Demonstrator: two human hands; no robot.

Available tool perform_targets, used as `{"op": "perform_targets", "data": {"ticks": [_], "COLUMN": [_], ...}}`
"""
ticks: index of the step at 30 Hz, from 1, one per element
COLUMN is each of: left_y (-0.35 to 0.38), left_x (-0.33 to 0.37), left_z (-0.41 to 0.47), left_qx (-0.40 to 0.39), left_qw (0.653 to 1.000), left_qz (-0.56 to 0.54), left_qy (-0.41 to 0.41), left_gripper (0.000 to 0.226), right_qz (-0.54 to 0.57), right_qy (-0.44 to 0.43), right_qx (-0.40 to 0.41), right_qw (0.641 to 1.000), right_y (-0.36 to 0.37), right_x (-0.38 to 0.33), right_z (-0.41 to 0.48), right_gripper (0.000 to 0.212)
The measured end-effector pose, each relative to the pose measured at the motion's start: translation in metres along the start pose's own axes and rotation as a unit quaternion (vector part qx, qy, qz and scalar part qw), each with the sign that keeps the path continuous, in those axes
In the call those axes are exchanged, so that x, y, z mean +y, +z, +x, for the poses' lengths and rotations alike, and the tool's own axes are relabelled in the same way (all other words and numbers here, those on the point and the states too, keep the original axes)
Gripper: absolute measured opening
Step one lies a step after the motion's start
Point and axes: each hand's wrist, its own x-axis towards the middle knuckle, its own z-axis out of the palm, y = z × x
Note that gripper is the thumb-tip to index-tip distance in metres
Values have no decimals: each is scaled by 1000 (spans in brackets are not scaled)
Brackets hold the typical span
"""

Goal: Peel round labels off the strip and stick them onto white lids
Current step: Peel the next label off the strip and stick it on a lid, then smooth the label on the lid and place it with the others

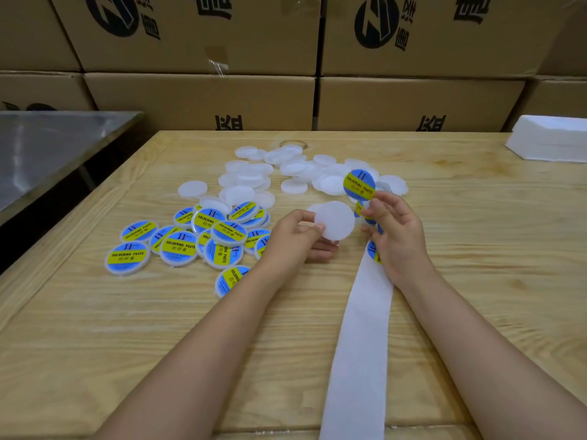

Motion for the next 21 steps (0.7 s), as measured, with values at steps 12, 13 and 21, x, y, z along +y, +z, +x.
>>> {"op": "perform_targets", "data": {"ticks": [12,13,21], "left_y": [-4,-4,-5], "left_x": [4,5,5], "left_z": [0,-1,-1], "left_qx": [-18,-21,-45], "left_qw": [1000,1000,999], "left_qz": [-13,-19,-9], "left_qy": [8,10,20], "left_gripper": [6,6,8], "right_qz": [15,16,10], "right_qy": [99,101,119], "right_qx": [-62,-62,-57], "right_qw": [993,993,991], "right_y": [4,4,4], "right_x": [3,3,7], "right_z": [-1,-1,2], "right_gripper": [14,15,16]}}
